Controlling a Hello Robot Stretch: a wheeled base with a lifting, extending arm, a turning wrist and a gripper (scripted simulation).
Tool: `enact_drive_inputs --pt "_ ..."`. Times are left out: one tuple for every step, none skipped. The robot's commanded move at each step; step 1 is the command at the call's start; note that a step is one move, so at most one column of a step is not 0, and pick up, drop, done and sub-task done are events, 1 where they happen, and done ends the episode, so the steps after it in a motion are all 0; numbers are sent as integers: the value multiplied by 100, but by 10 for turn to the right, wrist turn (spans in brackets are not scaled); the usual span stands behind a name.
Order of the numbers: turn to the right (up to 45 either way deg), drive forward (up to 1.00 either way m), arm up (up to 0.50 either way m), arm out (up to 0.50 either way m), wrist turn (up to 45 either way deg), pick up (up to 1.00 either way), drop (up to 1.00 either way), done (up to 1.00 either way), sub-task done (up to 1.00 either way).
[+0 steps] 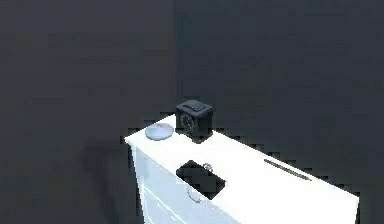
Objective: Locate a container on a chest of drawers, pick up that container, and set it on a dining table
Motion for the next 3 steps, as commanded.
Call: enact_drive_inputs --pt "-450 0 0 0 0 0 0 0 0" --pt "-450 0 0 0 0 0 0 0 0" --pt "-90 0 0 0 0 0 0 0 0"
